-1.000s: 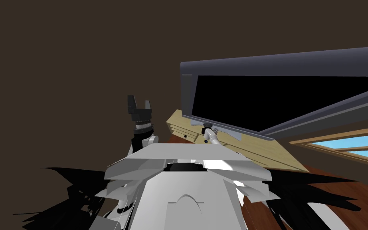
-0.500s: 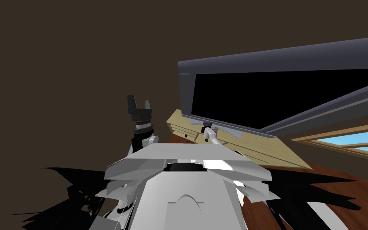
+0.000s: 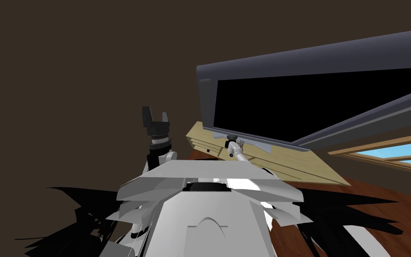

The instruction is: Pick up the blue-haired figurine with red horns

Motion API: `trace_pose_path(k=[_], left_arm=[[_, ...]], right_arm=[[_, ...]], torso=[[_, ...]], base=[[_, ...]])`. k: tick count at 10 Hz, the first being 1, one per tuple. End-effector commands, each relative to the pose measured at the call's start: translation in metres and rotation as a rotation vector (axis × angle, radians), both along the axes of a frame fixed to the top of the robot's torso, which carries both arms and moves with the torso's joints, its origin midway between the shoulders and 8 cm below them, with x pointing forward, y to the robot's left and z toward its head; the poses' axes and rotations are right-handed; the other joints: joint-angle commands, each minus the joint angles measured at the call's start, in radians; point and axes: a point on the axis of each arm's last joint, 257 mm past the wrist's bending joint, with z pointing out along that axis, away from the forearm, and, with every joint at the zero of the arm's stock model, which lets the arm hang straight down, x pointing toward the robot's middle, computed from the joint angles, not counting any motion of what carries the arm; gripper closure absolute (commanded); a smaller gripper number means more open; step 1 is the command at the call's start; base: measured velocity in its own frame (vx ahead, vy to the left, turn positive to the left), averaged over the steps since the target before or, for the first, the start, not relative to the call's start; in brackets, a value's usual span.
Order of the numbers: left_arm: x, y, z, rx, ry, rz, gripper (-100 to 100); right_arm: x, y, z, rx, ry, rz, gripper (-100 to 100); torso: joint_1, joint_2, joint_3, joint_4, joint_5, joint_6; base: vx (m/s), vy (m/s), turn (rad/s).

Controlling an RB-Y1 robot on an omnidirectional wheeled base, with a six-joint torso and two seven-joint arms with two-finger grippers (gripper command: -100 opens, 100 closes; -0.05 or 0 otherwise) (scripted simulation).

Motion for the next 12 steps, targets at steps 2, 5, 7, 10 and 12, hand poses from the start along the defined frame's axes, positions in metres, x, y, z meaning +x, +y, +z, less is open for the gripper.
trace_pose_path(k=[2,5,7,10,12], left_arm=[[0.000,0.000,0.000,0.000,0.000,0.000,0],[0.000,0.000,0.000,0.000,0.000,0.000,0],[0.000,0.000,0.000,0.000,0.000,0.000,0],[0.000,0.000,0.000,0.000,0.000,0.000,0],[0.000,0.000,0.000,0.000,0.000,0.000,0]], right_arm=[[-0.015,-0.007,-0.025,-0.020,0.066,-0.001,-100],[-0.051,-0.016,-0.072,-0.057,0.182,-0.003,-100],[-0.067,-0.024,-0.087,-0.074,0.225,-0.010,-100],[-0.073,-0.013,-0.092,-0.056,0.215,-0.009,-100],[-0.090,-0.005,-0.106,-0.036,0.220,-0.019,-100]], torso=[[-0.001,0.004,0.002,0.001,0.000,0.001],[-0.002,0.004,0.003,0.001,0.000,0.001],[-0.003,0.004,0.002,0.001,0.000,0.001],[-0.003,0.001,0.000,-0.002,-0.001,0.003],[-0.008,0.000,-0.001,-0.002,-0.001,0.004]], base=[[-0.088,-0.032,-0.178],[-0.049,-0.048,-0.115],[-0.032,-0.042,-0.120],[0.002,-0.017,-0.011],[0.032,-0.091,-0.010]])
